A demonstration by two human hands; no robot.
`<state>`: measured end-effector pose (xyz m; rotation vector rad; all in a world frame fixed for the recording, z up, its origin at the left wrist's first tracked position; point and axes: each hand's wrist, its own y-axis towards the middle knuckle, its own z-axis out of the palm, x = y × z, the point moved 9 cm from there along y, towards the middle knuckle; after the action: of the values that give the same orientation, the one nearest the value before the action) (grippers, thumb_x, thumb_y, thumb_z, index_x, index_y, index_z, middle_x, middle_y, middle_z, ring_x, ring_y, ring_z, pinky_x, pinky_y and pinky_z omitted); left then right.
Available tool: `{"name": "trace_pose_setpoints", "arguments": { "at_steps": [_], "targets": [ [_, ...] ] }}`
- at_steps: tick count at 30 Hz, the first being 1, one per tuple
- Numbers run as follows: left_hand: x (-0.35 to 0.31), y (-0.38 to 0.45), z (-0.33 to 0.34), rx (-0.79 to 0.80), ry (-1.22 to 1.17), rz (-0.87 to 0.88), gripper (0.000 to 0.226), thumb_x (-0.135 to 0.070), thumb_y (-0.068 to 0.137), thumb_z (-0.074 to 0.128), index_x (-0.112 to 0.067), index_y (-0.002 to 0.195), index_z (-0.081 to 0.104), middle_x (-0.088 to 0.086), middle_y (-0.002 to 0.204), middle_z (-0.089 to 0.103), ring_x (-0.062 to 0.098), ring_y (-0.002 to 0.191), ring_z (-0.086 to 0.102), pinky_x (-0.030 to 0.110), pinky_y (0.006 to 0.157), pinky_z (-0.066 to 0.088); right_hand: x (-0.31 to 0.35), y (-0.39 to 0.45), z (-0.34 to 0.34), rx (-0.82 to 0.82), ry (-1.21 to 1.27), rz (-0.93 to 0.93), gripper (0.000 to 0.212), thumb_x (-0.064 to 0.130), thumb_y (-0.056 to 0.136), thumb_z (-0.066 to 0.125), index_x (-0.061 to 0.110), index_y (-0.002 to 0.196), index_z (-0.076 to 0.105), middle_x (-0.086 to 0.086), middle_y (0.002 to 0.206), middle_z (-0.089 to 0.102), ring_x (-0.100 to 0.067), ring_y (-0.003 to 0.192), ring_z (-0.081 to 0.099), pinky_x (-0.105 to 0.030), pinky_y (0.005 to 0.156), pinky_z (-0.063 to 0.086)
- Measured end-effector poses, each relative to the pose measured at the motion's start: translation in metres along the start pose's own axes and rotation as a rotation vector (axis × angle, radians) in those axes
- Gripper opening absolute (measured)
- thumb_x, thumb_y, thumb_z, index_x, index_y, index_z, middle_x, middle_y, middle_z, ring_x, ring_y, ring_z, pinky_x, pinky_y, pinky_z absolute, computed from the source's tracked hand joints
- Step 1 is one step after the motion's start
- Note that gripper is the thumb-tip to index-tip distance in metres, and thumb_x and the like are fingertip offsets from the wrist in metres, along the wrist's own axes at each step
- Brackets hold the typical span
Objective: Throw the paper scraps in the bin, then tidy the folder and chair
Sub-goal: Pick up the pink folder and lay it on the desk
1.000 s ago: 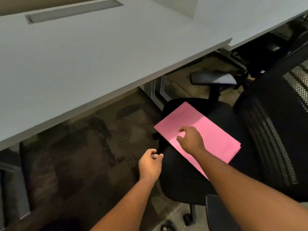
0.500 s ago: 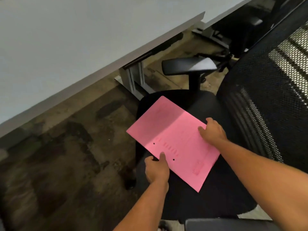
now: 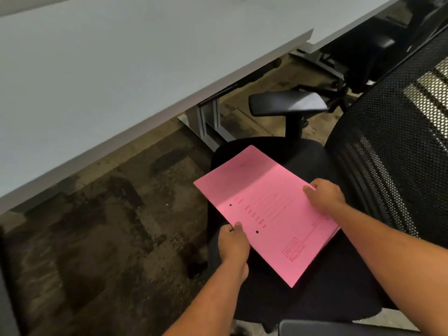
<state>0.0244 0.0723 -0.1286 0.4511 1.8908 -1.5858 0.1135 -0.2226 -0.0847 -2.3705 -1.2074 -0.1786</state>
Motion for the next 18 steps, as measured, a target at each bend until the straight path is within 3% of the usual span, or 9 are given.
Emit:
{"name": "trace_pose_setpoints", "arguments": {
  "at_steps": [3,9,13,16,18],
  "targets": [
    [-0.014,-0.014,-0.010,0.026,-0.010,0.031,0.022,-0.026,0.102,0.045,-0.011,0.097,0.060,0.009,0.096,0.073,0.029,0.094,0.070,0.048,0.089,0.058,0.000,-0.014,-0.008,0.036,0.032,0.003,0.021,0.038,0.095,0.051,0.019,0.093,0.061,-0.005,0.087,0.064,-0.024,0.076,0.063,-0.041,0.068,0.057],
    [-0.045,-0.056,-0.032,0.054,0.008,0.096,0.027,-0.027,0.101,0.046,-0.007,0.095,0.062,0.016,0.097,0.074,0.032,0.090,0.070,0.050,0.088,0.058,-0.004,-0.057,-0.034,0.062,0.132,0.018,0.023,0.030,0.098,0.049,0.015,0.085,0.062,-0.010,0.083,0.065,-0.024,0.068,0.060,-0.035,0.059,0.050],
    [-0.077,-0.095,-0.047,0.076,0.053,0.178,0.026,-0.028,0.102,0.045,-0.009,0.095,0.062,0.010,0.093,0.073,0.026,0.087,0.070,0.037,0.073,0.058,0.002,-0.092,-0.068,0.026,0.173,0.013,0.022,0.028,0.098,0.047,0.014,0.088,0.061,-0.010,0.085,0.064,-0.027,0.076,0.061,-0.038,0.066,0.050],
    [-0.100,-0.121,-0.060,0.086,0.081,0.233,0.023,-0.029,0.101,0.045,-0.014,0.094,0.061,0.008,0.094,0.073,0.026,0.090,0.071,0.039,0.076,0.059,0.010,-0.117,-0.090,-0.004,0.213,-0.016,0.023,0.026,0.099,0.046,0.013,0.086,0.060,-0.010,0.086,0.062,-0.023,0.074,0.057,-0.034,0.062,0.044],
    [-0.117,-0.146,-0.073,0.094,0.084,0.272,0.022,-0.028,0.101,0.045,-0.015,0.093,0.061,0.007,0.093,0.073,0.024,0.088,0.071,0.035,0.070,0.059,0.022,-0.140,-0.115,-0.039,0.217,-0.038,0.024,0.027,0.099,0.044,0.014,0.087,0.059,-0.009,0.087,0.062,-0.023,0.075,0.057,-0.036,0.065,0.046]
  ]
}}
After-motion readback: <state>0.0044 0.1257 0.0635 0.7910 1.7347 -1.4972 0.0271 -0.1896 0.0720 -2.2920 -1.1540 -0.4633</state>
